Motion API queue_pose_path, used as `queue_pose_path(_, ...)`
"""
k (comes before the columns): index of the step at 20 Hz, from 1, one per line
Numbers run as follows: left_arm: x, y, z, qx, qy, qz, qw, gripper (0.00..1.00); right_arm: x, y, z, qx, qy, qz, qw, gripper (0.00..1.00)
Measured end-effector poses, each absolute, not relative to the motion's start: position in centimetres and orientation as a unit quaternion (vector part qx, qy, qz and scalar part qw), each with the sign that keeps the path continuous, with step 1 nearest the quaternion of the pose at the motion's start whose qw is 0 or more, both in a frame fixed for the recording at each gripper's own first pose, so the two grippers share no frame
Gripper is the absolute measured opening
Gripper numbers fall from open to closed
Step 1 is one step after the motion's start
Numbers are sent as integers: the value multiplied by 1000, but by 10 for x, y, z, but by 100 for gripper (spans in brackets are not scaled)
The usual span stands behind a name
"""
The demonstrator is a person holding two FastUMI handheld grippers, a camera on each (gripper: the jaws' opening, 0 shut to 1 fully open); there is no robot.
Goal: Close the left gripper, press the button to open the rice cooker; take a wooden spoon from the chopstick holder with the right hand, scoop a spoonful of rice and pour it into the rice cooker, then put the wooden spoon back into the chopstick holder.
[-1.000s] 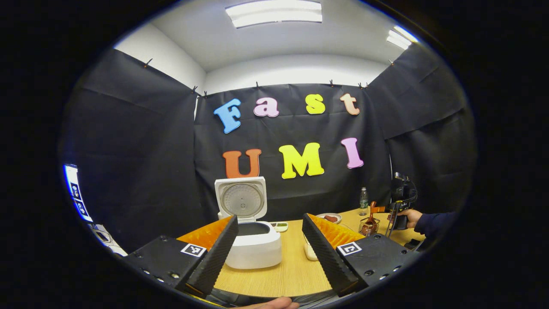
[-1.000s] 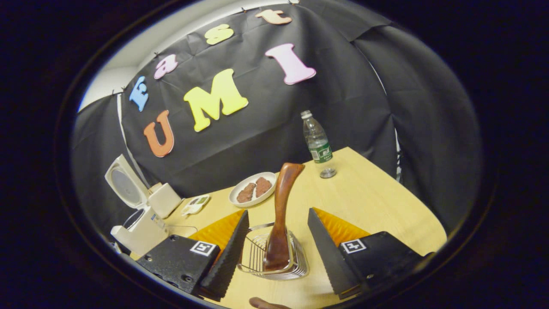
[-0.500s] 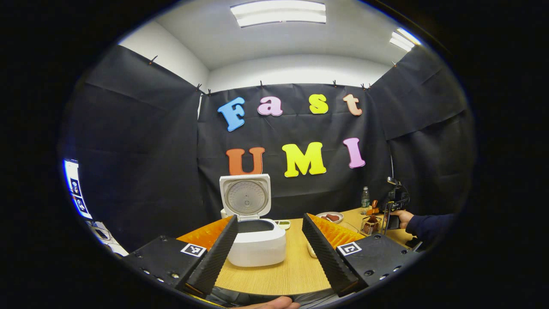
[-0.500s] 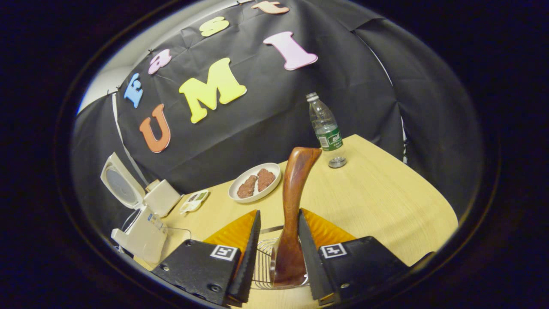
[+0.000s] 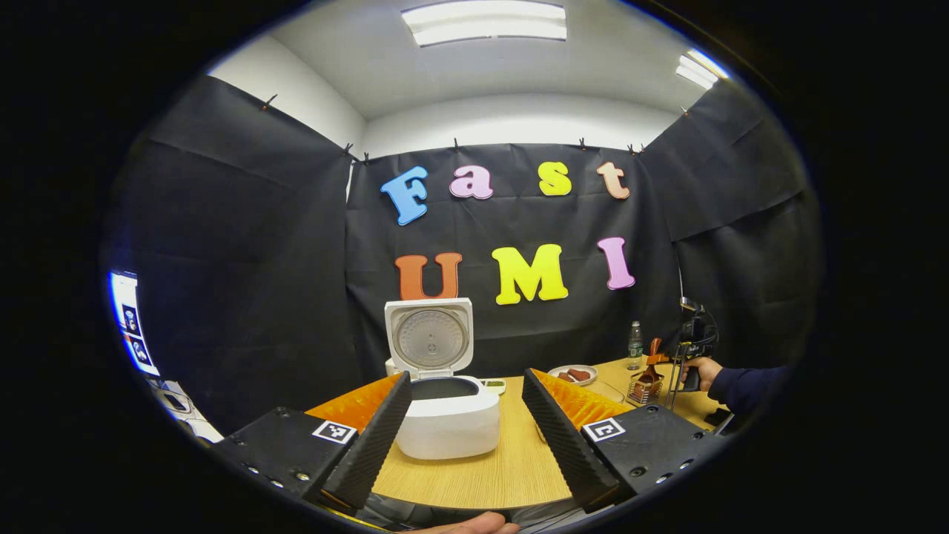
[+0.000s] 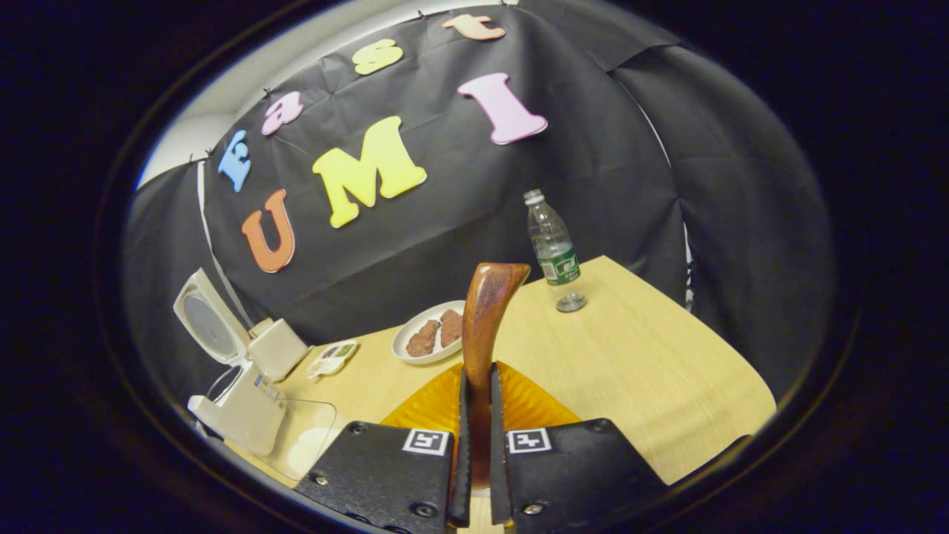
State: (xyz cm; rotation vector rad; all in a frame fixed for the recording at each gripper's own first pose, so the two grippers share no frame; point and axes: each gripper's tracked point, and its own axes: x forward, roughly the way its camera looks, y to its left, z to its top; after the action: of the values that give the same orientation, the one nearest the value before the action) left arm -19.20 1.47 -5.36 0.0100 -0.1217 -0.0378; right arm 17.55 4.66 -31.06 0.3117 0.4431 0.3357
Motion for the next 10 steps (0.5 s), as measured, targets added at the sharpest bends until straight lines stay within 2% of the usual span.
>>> queue_pose_path(2, -194, 13, -54, 4, -62, -21, 998, 95, 172, 43, -294, 141, 199, 158, 957, 13)
queue_pose_path(3, -194, 13, -54, 4, -62, -22, 998, 95, 170, 43, -285, 134, 191, 155, 960, 16)
queue_pose_path(10, -196, 11, -56, -1, -62, -25, 998, 95, 145, 65, -225, 79, 129, 155, 976, 14)
